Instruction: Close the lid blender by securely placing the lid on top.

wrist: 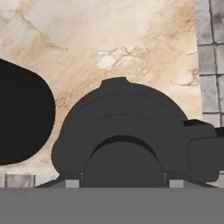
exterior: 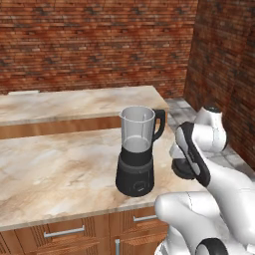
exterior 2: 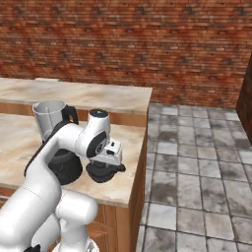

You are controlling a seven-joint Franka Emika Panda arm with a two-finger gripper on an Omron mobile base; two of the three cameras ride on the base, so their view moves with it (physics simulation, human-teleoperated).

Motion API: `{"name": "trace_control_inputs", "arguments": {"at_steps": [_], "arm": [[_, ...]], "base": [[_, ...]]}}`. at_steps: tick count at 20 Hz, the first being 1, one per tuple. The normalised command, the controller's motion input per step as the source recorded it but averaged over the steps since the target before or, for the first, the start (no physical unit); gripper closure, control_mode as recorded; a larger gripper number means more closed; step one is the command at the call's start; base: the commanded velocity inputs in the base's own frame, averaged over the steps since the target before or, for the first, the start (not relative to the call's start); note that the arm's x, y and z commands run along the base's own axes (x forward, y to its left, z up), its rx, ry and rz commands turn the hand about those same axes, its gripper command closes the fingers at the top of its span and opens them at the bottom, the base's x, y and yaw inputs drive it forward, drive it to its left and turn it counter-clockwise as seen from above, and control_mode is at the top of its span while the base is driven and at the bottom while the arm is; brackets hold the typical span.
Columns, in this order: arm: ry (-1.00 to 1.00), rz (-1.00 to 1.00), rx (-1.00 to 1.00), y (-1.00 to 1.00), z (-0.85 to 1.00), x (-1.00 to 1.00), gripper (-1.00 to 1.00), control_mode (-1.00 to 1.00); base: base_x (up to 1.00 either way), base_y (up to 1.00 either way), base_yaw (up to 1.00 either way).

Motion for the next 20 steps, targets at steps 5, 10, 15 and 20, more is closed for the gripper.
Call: {"name": "trace_control_inputs", "arguments": {"at_steps": [5, 10, 15, 20], "arm": [[-0.23, 0.0, 0.0, 0.02, 1.0, 0.0, 1.0, -1.0], [-0.21, 0.0, 0.0, 0.01, 1.0, -0.06, 1.0, -1.0], [-0.2, 0.0, 0.0, 0.02, 1.0, -0.16, 1.0, -1.0], [-0.15, 0.0, 0.0, 0.25, 1.0, -0.09, 1.0, -1.0]], "base": [[0.0, 0.0, 0.0], [0.0, 0.0, 0.0], [0.0, 0.0, 0.0], [0.0, 0.0, 0.0]]}}
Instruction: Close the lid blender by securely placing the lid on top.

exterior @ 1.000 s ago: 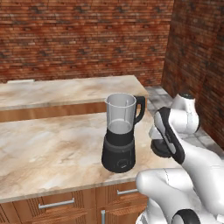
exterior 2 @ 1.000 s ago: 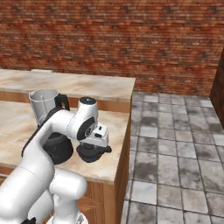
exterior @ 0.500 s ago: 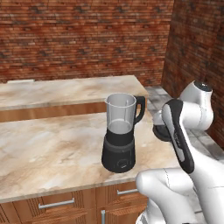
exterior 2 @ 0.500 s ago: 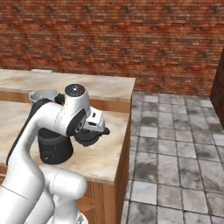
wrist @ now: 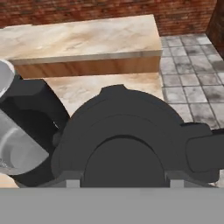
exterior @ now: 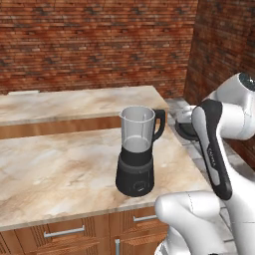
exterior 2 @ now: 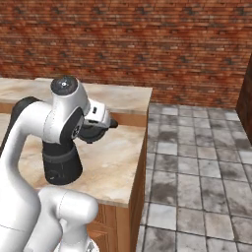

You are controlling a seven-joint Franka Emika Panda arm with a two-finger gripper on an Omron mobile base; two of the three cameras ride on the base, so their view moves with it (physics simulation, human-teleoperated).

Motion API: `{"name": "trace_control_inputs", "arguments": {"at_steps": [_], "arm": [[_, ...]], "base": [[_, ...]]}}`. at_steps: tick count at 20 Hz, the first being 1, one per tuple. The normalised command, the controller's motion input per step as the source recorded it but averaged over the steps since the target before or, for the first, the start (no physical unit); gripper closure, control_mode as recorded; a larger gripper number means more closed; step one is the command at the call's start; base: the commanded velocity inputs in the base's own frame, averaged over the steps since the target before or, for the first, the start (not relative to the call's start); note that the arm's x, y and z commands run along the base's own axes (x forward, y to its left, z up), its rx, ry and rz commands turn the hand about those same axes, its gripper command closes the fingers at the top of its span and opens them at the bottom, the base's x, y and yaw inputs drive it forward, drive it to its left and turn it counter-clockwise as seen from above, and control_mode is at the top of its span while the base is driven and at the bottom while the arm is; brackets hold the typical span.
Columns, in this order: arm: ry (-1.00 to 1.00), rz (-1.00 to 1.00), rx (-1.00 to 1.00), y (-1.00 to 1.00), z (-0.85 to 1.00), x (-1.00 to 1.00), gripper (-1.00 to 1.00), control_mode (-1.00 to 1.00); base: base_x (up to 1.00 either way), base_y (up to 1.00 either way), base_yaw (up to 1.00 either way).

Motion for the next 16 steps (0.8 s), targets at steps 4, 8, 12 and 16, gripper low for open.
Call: {"name": "trace_control_inputs", "arguments": {"at_steps": [4, 8, 12, 16], "arm": [[-0.02, 0.0, 0.0, 0.52, 1.0, 0.0, 1.0, -1.0], [0.0, 0.0, 0.0, 0.64, 1.0, 0.0, 1.0, -1.0], [0.06, 0.0, 0.0, 0.86, 0.95, 0.07, 1.0, -1.0], [0.19, -0.03, 0.0, 0.87, 0.53, 0.33, 1.0, -1.0]], "base": [[0.0, 0.0, 0.0], [0.0, 0.0, 0.0], [0.0, 0.0, 0.0], [0.0, 0.0, 0.0]]}}
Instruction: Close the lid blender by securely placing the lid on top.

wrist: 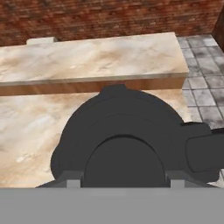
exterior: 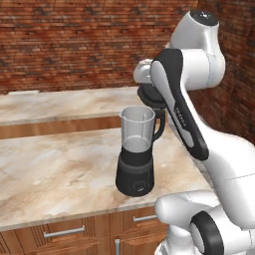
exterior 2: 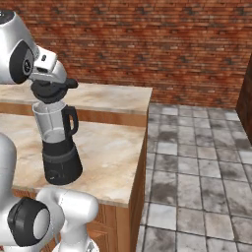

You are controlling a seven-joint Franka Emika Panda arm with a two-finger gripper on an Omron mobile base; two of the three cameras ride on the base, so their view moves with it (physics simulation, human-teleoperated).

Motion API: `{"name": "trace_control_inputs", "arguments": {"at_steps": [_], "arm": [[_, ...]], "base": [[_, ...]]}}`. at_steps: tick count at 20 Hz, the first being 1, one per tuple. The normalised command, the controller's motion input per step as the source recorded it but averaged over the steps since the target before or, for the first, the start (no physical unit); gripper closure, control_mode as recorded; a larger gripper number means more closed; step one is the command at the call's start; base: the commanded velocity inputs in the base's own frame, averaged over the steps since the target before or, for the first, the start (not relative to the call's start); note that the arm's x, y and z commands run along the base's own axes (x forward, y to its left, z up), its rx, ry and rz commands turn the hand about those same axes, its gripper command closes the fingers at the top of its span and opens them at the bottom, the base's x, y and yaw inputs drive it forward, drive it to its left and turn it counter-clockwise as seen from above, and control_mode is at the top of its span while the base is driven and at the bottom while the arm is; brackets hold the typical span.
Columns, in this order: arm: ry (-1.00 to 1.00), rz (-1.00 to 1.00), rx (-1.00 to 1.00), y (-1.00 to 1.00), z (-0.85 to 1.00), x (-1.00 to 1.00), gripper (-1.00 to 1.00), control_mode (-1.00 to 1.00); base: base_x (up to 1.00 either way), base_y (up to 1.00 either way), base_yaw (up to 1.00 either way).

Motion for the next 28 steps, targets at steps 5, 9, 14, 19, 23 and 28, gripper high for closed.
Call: {"name": "trace_control_inputs", "arguments": {"at_steps": [5, 9, 14, 19, 23, 28], "arm": [[0.23, -0.01, 0.0, 0.13, 0.0, 0.33, 1.0, -1.0], [0.18, -0.01, 0.0, 0.0, -0.11, 0.26, 1.0, -1.0], [0.18, -0.04, 0.0, 0.19, -0.16, 0.23, 1.0, -1.0], [0.08, -0.04, 0.0, 0.26, -0.35, 0.01, 1.0, -1.0], [0.05, -0.03, 0.0, 0.19, -0.23, 0.01, 1.0, -1.0], [0.01, -0.02, 0.0, 0.01, -0.06, 0.0, 1.0, -1.0]], "base": [[0.0, 0.0, 0.0], [0.0, 0.0, 0.0], [0.0, 0.0, 0.0], [0.0, 0.0, 0.0], [0.0, 0.0, 0.0], [0.0, 0.0, 0.0]]}}
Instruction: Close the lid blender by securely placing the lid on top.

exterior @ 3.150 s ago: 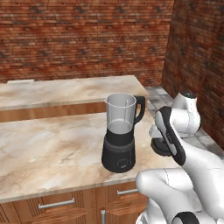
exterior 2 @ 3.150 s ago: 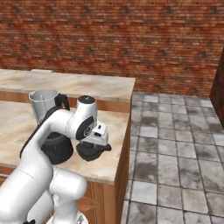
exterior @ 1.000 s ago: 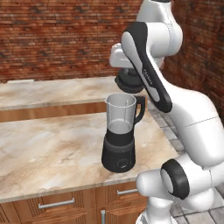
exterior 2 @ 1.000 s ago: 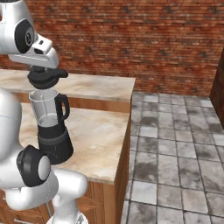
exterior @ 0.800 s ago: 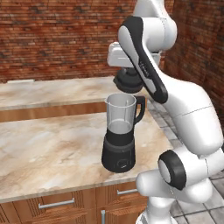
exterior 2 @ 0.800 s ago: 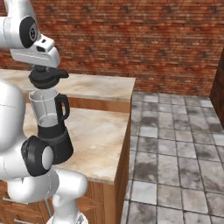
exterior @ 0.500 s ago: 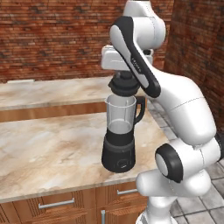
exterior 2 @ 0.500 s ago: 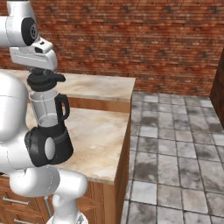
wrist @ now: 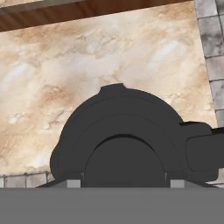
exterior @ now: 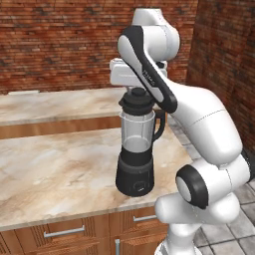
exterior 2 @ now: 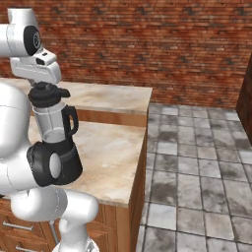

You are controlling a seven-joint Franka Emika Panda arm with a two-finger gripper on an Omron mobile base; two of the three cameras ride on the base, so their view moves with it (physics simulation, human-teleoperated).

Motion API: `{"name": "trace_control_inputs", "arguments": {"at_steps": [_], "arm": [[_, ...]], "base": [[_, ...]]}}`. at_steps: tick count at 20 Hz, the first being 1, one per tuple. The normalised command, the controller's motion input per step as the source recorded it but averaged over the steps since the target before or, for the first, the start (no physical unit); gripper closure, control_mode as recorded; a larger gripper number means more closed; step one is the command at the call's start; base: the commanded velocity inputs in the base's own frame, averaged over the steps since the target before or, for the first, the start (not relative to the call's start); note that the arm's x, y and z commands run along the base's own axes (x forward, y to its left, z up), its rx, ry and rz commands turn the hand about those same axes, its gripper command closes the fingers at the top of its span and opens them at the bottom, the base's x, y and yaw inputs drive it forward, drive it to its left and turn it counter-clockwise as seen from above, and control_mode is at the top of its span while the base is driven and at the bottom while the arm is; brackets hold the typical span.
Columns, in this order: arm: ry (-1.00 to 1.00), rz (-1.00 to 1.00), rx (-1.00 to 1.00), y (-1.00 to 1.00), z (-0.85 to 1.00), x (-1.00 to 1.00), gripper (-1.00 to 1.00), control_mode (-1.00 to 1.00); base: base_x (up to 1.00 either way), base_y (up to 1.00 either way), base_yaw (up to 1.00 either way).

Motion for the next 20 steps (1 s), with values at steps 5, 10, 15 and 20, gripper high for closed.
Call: {"name": "trace_control_inputs", "arguments": {"at_steps": [5, 10, 15, 20], "arm": [[0.0, -0.03, 0.0, 0.0, -0.1, 0.05, 1.0, -1.0], [0.0, -0.07, 0.0, 0.0, -0.11, 0.06, 1.0, -1.0], [0.0, -0.06, 0.0, 0.0, -0.1, 0.0, 1.0, -1.0], [0.0, -0.01, 0.0, 0.0, -0.08, 0.0, 1.0, -1.0]], "base": [[0.0, 0.0, 0.0], [0.0, 0.0, 0.0], [0.0, 0.0, 0.0], [0.0, 0.0, 0.0]]}}
